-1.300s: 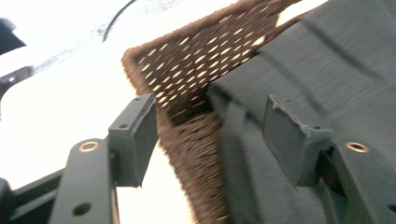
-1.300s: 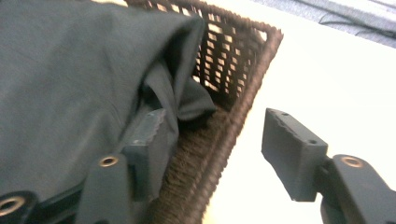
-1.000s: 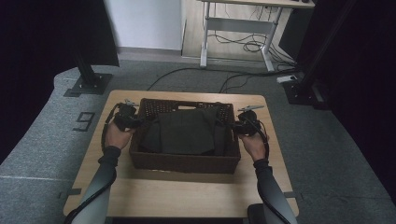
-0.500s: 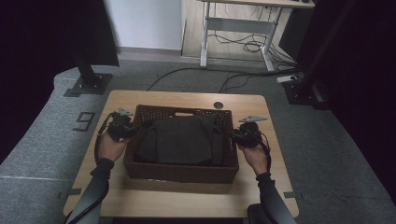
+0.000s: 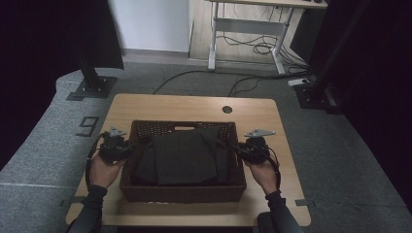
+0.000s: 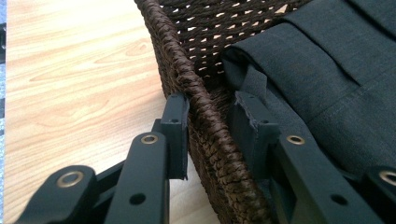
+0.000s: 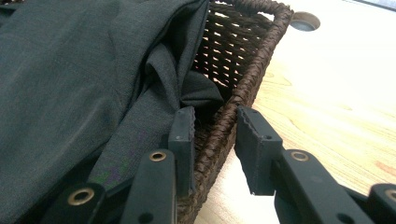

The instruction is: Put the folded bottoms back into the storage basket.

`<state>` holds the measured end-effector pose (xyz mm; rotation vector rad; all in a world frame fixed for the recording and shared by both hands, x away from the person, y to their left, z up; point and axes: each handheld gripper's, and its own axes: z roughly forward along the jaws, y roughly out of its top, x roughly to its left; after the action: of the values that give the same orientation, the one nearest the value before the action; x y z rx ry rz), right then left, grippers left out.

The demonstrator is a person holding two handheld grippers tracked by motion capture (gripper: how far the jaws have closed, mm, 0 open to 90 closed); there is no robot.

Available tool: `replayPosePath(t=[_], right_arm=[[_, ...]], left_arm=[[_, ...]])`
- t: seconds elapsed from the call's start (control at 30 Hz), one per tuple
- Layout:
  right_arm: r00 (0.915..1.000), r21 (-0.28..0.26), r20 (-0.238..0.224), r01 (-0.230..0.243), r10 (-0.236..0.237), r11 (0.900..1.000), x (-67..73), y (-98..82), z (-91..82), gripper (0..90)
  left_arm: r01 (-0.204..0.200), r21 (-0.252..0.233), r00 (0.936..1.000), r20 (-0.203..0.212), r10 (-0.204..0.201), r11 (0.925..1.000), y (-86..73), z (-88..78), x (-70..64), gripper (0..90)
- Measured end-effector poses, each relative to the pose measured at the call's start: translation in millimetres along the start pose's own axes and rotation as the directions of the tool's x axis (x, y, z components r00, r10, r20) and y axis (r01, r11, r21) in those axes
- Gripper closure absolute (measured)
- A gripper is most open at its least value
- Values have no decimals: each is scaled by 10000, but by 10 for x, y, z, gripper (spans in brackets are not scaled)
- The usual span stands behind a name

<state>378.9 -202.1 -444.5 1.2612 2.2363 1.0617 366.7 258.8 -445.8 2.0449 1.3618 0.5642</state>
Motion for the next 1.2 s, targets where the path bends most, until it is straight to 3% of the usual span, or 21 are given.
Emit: replayPosePath(t=[0.17, 0.23, 0.37, 0.53, 0.67, 0.8, 1.0, 1.2], right_arm=[[9999, 64, -108, -132, 133, 9999, -8, 38, -19, 674], [9998, -173, -68, -163, 162, 9997, -2, 88, -57, 601], [9998, -446, -167, 56, -64, 9990, 77, 227, -89, 497], [9975, -504, -545, 430, -458, 9978, 231, 362, -13, 479], [9905, -356, -817, 1076, -1102, 9936, 459, 520, 188, 483], [9868, -130, -810, 1396, -1402, 9901, 577, 627, 385, 508], [9884, 123, -718, 1353, -1341, 9907, 647, 750, 642, 515], [9887, 456, -145, 1500, -1495, 9876, 679, 804, 908, 504]], left_arm=[[31, -61, 9999, 101, -30, 10000, -19, -9, 9, 655], [74, -102, 9999, 77, -74, 9999, -30, -12, 3, 654], [123, -158, 9999, 5, -123, 9998, -66, -35, -25, 654], [254, -293, 9997, -20, -255, 9992, -131, -76, -60, 643], [307, -369, 9992, -232, -316, 9988, -225, -152, -140, 628], [363, -492, 9981, -484, -387, 9981, -336, -234, -244, 599], [664, -769, 9959, -559, -708, 9948, -501, -348, -382, 541], [691, -922, 9956, -574, -745, 9933, -598, -409, -489, 494]])
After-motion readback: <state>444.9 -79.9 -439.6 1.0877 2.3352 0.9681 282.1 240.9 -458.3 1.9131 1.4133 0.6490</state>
